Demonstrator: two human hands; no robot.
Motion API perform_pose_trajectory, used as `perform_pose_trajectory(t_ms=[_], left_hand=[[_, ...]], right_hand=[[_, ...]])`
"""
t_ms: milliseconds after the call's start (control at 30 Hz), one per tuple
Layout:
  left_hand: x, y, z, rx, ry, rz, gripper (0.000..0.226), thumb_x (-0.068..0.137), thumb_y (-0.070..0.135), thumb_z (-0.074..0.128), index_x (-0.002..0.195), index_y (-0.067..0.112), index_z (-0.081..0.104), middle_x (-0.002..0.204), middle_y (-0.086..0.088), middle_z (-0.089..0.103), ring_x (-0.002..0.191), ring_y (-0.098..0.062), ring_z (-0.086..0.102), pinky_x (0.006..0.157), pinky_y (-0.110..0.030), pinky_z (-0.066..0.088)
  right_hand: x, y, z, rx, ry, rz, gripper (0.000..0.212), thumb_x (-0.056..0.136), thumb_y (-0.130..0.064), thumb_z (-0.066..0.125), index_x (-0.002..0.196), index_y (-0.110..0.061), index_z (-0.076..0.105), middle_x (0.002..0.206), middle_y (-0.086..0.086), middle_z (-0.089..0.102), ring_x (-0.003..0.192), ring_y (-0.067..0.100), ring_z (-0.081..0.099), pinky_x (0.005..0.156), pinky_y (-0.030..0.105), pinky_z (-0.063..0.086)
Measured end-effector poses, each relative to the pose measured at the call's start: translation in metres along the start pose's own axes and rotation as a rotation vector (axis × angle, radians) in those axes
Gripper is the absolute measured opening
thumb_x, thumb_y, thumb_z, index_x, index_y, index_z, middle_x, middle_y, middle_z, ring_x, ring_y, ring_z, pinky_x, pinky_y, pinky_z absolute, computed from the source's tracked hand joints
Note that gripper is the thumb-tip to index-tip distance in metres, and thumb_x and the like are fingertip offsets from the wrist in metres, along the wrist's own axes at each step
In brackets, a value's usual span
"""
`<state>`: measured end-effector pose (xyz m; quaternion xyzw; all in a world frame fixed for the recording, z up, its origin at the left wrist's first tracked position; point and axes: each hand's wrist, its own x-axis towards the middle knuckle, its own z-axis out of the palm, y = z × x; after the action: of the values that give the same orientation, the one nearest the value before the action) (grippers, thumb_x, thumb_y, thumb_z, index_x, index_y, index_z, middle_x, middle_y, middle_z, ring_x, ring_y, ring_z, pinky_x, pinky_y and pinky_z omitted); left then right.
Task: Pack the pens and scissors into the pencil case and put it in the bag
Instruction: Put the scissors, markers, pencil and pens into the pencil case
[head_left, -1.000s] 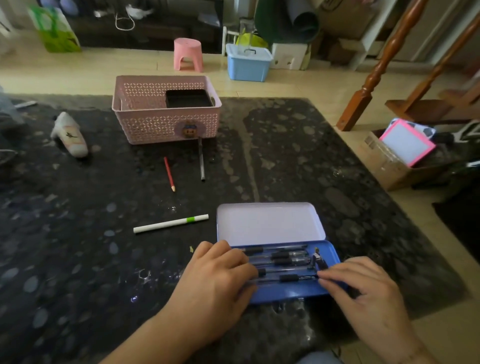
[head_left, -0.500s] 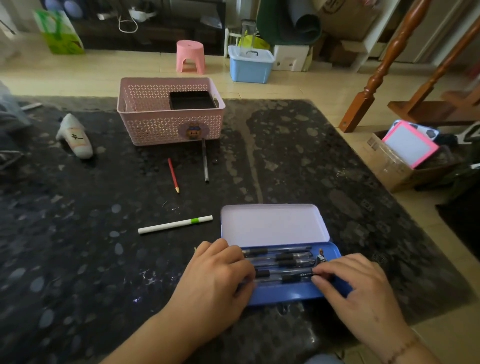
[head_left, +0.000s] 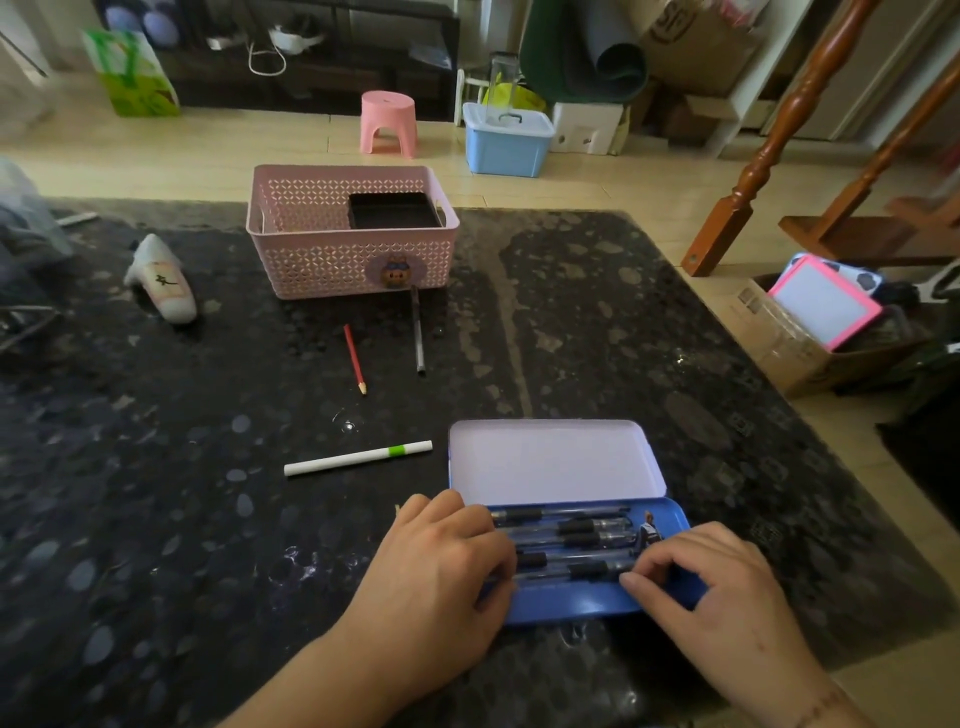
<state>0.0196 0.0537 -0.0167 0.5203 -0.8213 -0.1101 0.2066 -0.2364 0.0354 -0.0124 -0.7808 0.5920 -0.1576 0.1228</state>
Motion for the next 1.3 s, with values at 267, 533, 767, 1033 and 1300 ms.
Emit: perform_pose_trajectory(t_ms=[267,533,767,1033,1300], left_hand=[[0.003,-0.004,-0.001,0.021,0.056,0.021,0.023,0.066,0.045,0.063,0.063,0.025,0.053,0.066,0.011,0.051,0.065,-0.013,0.049,0.055,-0.027,0.039],[0.003,-0.017,-0.015,-0.007,0.099,-0.083,0.022,0.075,0.040,0.053,0.060,0.027,0.044,0.063,0.012,0.047,0.062,-0.009,0.041,0.055,-0.025,0.035],[0.004,-0.037,-0.034,-0.119,0.271,-0.263,0.030,0.084,0.035,0.062,0.063,0.032,0.041,0.066,0.015,0.044,0.065,-0.002,0.042,0.061,-0.020,0.039],[0.013,-0.029,-0.042,-1.128,0.758,-0.532,0.029,0.091,0.050,0.049,0.108,0.026,0.054,0.075,0.001,0.061,0.059,-0.012,0.055,0.054,-0.027,0.044],[0.005,-0.007,-0.024,-0.627,0.206,-0.178,0.008,0.082,0.020,0.074,0.082,0.026,0.069,0.076,0.010,0.067,0.071,-0.004,0.062,0.066,-0.018,0.049]], right_hand=[[0.041,-0.023,-0.018,-0.139,0.048,-0.082,0.020,0.065,-0.042,0.076,0.060,-0.036,0.057,0.061,-0.027,0.052,0.070,-0.001,0.050,0.061,0.030,0.044],[0.219,-0.144,0.055,-0.209,-0.171,-0.044,0.036,0.082,-0.063,0.053,0.083,-0.028,0.062,0.081,-0.006,0.065,0.078,0.015,0.061,0.073,0.037,0.054],[0.251,-0.159,0.087,-0.332,-0.219,0.099,0.032,0.086,-0.045,0.053,0.100,-0.019,0.065,0.107,0.007,0.067,0.097,0.029,0.062,0.079,0.036,0.048],[0.064,-0.115,-0.008,0.063,-0.063,-0.234,0.015,0.086,-0.048,0.050,0.078,-0.036,0.055,0.076,-0.021,0.053,0.083,-0.002,0.049,0.067,0.015,0.040],[-0.007,-0.005,-0.032,-0.164,0.065,-0.250,0.021,0.086,-0.044,0.050,0.083,-0.029,0.066,0.086,-0.016,0.060,0.080,0.009,0.054,0.071,0.024,0.041]])
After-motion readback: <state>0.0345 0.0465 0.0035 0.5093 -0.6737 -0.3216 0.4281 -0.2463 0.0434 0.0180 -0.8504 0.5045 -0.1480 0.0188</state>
